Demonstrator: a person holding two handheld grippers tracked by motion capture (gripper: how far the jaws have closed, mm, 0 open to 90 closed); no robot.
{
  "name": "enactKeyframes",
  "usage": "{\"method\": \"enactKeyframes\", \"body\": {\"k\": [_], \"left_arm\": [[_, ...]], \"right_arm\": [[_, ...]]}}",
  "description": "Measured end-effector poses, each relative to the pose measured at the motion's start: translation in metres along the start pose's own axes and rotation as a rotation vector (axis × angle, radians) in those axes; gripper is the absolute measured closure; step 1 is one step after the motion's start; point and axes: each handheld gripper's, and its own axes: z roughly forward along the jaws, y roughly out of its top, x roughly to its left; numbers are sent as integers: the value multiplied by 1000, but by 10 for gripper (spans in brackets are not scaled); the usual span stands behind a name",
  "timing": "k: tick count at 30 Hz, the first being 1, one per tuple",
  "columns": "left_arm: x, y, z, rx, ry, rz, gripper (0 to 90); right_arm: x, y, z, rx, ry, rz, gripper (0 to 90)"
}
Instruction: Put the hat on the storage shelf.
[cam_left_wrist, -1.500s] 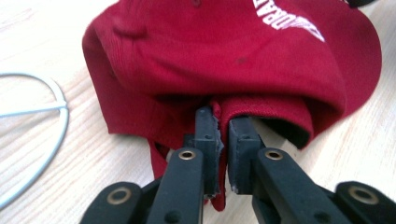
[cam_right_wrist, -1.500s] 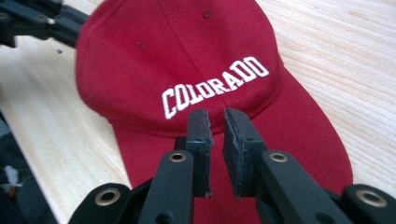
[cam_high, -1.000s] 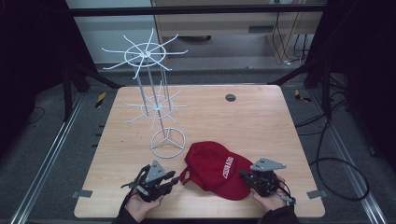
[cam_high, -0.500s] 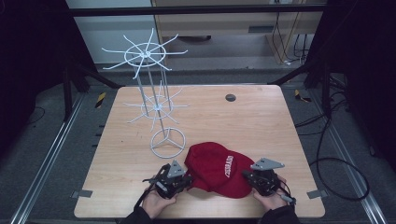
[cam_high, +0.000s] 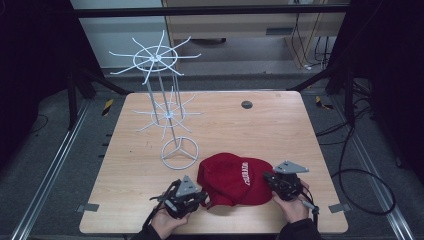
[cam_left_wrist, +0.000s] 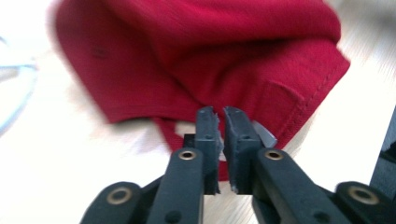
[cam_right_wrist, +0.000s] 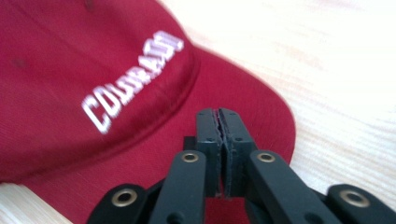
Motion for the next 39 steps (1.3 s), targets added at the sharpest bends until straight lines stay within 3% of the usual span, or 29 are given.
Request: {"method": "enactKeyframes", "body": {"k": [4,9,15,23,27,32,39], "left_arm": [[19,-1,-21,-44,58,-39,768],[43,-9,-42,-77,132,-86,676],[73,-23,-64,-101,224,-144,570],[109,-46,-87,-97,350,-236,438],[119,-53,-92,-109,375,-282,413],[124,-56,-90,-95,411,-274,397],[126,-58,-90,-88,416,-278,397]], "right_arm": [[3,6,-12,-68,0,18,790],[10,14,-19,-111,18,22,691],[28,25,-23,-126,69,6,589],[60,44,-18,-129,127,-29,459],[77,52,-11,-120,145,-41,424],[100,61,1,-90,174,-75,401],[122,65,16,-47,193,-102,379]]}}
